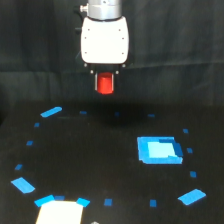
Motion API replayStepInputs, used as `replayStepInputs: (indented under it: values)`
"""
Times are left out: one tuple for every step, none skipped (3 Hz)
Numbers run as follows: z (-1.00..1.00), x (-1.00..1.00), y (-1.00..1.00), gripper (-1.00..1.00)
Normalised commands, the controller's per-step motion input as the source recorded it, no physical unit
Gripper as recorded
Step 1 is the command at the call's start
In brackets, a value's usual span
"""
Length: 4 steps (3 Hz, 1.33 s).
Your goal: Pick up the red object from the table
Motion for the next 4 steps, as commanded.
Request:
replayStepInputs:
  values:
    - [0.14,-0.55,0.08,-0.83]
    - [-0.19,-0.32,0.22,-0.82]
    - [-0.11,-0.32,-0.62,-1.00]
    - [0.18,-0.27,-0.25,-0.35]
